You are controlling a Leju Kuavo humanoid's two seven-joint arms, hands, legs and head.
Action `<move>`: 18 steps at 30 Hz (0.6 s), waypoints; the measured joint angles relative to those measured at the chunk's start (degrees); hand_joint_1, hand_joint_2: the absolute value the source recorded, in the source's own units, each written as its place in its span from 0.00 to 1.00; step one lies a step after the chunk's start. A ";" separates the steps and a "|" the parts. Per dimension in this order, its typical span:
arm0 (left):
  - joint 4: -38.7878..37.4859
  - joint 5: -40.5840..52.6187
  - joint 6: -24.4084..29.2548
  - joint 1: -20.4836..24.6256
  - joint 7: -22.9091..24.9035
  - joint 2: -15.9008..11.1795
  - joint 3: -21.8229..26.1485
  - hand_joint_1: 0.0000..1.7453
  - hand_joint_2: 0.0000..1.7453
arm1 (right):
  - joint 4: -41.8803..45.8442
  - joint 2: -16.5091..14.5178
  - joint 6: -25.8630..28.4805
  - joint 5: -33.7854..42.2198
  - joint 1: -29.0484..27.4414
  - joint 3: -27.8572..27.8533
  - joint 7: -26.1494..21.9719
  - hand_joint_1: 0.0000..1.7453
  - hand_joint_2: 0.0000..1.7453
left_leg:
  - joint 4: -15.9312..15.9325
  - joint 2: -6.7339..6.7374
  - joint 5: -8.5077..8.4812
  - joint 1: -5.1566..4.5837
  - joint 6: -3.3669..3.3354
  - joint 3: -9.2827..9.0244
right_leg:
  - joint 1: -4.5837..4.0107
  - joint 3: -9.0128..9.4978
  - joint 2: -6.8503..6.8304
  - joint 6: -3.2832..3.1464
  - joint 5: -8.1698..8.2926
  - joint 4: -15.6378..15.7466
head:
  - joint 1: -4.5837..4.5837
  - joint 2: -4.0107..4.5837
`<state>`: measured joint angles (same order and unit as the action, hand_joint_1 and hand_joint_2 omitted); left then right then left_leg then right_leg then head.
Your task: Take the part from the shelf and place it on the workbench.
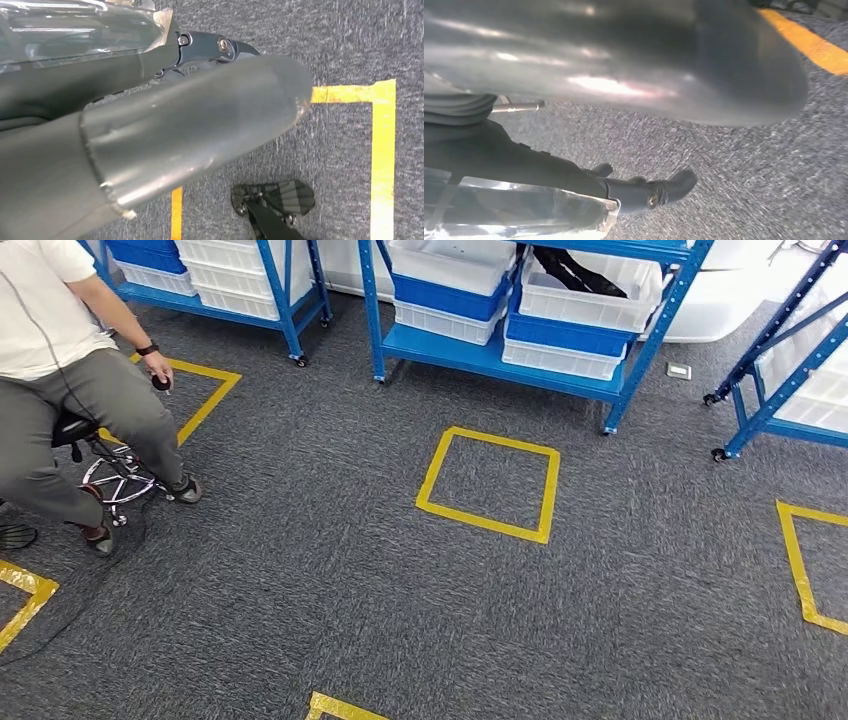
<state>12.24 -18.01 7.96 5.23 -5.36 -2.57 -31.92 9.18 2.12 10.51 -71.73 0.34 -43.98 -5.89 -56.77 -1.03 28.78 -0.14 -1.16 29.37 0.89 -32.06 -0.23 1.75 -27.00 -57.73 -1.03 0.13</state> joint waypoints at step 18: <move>0.10 0.00 0.01 -0.12 0.03 0.03 -0.01 0.00 0.00 | 0.00 -0.18 -0.04 0.03 0.02 0.00 0.08 0.00 0.00 | -0.77 0.89 -2.26 0.38 -0.76 3.20 | -0.34 2.62 -0.04 -0.49 -3.50 -0.54 | -0.06 0.00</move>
<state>12.34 -18.01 7.96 5.11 -5.32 -2.55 -31.93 9.18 1.94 10.47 -71.71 0.36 -43.98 -5.81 -57.54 -0.15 26.53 0.24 -1.92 32.57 0.55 -29.45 -0.27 1.26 -30.50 -58.26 -1.09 0.13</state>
